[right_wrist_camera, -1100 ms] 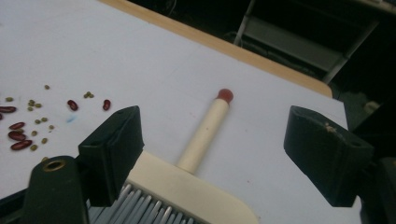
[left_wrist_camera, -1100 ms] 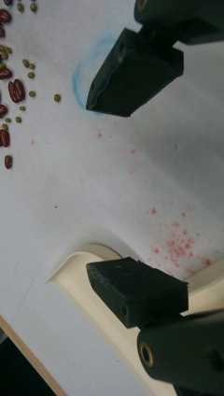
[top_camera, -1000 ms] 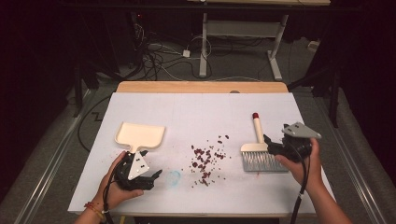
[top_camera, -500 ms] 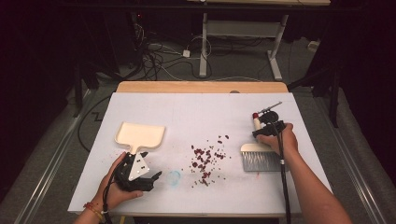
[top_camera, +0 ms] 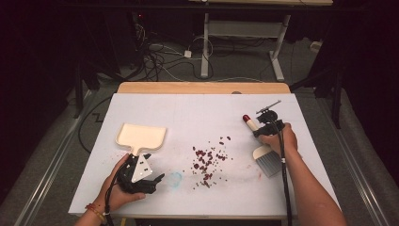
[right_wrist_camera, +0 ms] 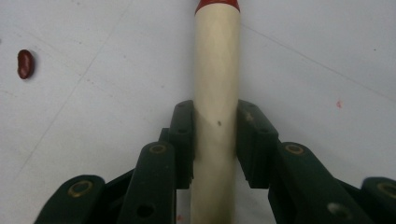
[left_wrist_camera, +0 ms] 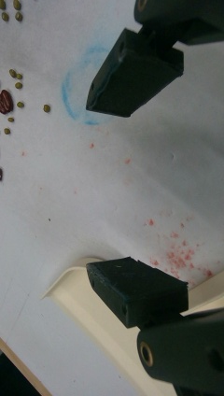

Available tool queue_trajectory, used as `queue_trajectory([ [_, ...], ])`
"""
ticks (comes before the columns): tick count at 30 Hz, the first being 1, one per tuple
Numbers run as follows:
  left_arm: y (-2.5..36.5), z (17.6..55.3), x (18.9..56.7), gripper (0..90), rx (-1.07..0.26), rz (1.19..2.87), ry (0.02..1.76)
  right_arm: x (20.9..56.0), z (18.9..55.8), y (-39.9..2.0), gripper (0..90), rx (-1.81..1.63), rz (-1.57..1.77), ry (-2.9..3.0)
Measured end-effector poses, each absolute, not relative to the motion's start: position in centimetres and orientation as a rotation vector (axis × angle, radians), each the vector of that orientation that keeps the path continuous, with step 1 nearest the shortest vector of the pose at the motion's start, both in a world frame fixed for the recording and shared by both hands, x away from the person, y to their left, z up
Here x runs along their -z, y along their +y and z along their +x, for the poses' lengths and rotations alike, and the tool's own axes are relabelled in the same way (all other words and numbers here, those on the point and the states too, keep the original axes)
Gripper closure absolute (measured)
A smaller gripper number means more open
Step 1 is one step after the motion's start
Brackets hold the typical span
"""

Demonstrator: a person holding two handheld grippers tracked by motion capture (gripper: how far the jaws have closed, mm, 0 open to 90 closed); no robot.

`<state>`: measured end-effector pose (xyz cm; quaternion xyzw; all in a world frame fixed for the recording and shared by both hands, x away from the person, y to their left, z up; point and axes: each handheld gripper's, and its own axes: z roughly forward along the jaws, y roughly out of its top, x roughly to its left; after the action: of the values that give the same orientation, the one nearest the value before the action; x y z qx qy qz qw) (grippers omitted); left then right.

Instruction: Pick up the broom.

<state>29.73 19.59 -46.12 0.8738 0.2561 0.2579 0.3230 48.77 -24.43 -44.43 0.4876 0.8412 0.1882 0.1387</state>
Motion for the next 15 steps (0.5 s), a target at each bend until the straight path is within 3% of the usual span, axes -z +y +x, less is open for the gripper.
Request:
queue_trajectory([
  [6,19.8,29.7,46.2,19.1,-0.67,2.288,0.688,43.4,47.0,-25.6,70.9,-0.716,1.36,2.359],
  [15,19.6,29.4,45.6,19.7,-0.652,2.253,0.711,39.6,40.8,-27.7,71.0,-1.069,1.175,2.133],
])
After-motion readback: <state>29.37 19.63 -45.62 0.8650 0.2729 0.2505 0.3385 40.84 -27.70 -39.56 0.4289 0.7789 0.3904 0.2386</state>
